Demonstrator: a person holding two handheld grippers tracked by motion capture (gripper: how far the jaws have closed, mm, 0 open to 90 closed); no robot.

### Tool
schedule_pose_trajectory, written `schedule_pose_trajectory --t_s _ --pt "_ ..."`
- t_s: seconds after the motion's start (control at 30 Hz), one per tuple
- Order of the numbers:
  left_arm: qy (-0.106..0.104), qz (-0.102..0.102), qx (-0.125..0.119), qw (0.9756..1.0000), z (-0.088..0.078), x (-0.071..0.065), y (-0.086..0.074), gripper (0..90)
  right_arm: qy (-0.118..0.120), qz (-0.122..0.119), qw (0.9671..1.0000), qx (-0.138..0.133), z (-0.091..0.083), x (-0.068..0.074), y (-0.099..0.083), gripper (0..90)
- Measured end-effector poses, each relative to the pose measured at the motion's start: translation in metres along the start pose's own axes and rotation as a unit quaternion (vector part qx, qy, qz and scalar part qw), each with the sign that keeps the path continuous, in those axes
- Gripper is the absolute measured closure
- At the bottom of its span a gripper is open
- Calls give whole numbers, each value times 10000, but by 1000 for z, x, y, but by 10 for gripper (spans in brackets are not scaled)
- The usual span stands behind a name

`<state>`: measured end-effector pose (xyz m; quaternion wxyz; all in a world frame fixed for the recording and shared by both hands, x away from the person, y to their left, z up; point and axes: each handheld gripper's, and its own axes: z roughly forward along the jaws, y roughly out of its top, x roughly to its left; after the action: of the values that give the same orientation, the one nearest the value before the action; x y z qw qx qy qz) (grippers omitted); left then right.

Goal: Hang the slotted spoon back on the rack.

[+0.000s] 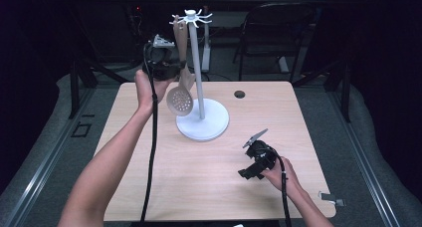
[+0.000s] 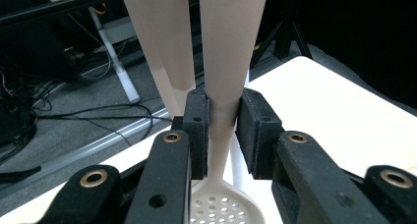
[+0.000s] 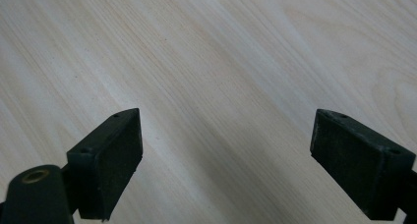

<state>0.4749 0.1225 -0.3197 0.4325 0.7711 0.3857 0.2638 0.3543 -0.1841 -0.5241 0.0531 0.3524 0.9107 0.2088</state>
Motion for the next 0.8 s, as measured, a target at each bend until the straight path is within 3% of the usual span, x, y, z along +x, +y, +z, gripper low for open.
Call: schedule_pose_trajectory --t_s 0.2,0.27,0.3,0.47,0.57,0.67,0.8 --pt "-37 -82 23 10000 8 1 1 750 22 51 10000 9 1 -1 -2 122" --pt "-34 -92 -4 10000 10 1 1 750 86 220 9995 -210 3 1 -4 122" --pt "-40 -100 -2 9999 10 1 1 748 74 109 9999 -90 1 0 -3 122" --pt "-76 -194 -92 9997 10 1 -2 722 38 41 10000 -5 0 -1 -3 122" --pt "-176 -255 -125 9994 6 2 -5 641 8 83 10000 -18 -1 -1 -3 122" --pt "-152 -327 -80 9993 1 3 -9 467 -6 54 10000 -30 -1 -1 -3 122" --pt "-164 -322 -70 9993 -10 5 -18 327 -48 25 10000 -46 -2 -1 -3 122"
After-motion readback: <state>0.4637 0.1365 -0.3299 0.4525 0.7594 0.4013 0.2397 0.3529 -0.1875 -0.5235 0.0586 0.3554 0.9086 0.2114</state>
